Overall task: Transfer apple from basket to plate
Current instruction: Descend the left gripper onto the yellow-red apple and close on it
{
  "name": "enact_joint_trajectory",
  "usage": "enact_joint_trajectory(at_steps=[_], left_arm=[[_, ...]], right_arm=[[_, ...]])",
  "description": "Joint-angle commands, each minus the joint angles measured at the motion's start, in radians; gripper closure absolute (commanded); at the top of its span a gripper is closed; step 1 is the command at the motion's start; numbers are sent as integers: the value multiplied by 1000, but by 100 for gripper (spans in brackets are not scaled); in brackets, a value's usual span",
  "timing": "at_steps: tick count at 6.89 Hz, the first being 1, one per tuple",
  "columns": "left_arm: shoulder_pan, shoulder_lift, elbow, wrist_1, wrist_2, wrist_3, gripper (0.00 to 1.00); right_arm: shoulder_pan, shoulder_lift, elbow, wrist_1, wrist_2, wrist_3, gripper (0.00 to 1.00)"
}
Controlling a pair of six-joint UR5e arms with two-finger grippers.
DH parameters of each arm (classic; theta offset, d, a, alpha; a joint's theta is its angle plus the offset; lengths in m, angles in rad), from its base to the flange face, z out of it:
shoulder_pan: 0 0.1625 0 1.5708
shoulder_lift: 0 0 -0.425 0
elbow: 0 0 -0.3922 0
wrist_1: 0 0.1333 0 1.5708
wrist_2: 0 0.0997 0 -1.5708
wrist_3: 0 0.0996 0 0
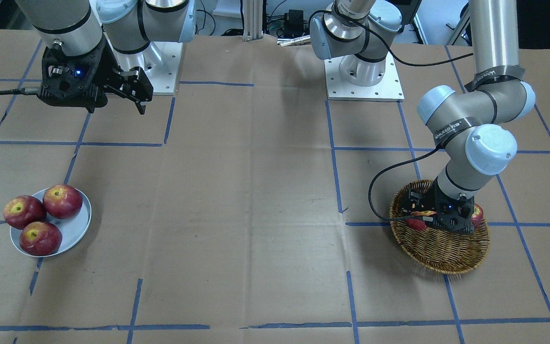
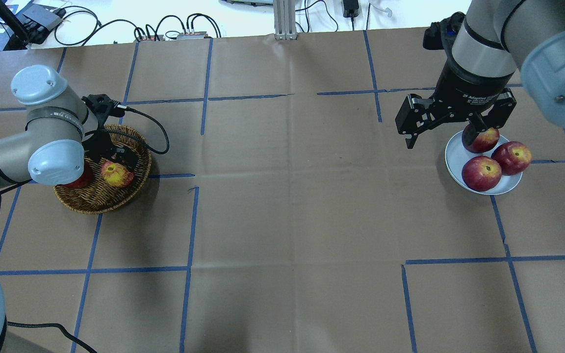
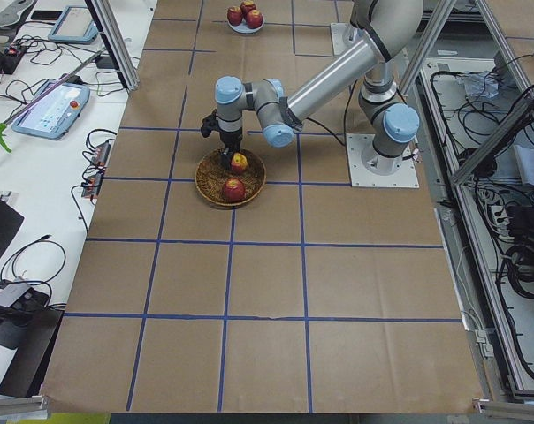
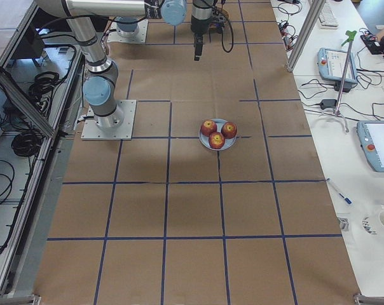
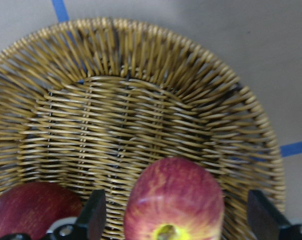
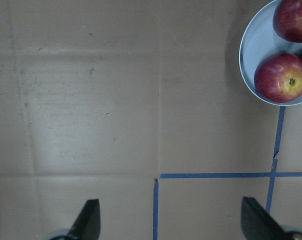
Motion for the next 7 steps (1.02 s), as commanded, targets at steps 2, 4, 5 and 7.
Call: enact_joint_trajectory(at_steps=[2, 4, 5, 7], left_arm=[[9, -36, 1, 0, -75, -3, 6], [9, -47, 1, 2, -89, -9, 60], [9, -44, 4, 14, -89, -12, 69], [-29, -14, 117, -15, -89, -67, 70]], right_arm=[[1, 0, 0, 2, 2, 0, 0], [0, 2, 2, 2, 2, -2, 0], [0, 0, 2, 2, 3, -2, 0], [0, 0, 2, 2, 3, -2, 0]])
